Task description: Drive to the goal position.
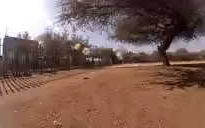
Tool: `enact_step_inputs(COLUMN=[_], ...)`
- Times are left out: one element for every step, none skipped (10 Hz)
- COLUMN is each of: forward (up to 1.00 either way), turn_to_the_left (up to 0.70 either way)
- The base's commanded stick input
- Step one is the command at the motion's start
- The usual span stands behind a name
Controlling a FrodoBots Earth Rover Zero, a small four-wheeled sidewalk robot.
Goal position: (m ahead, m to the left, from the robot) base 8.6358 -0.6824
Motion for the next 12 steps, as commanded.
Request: enact_step_inputs(forward=[1.00,1.00,1.00,1.00,1.00,1.00,1.00,1.00,1.00,1.00,1.00,1.00], turn_to_the_left=[0.00,0.00,0.00,0.00,0.00,0.00,0.00,0.00,0.00,0.00,0.00,0.00])
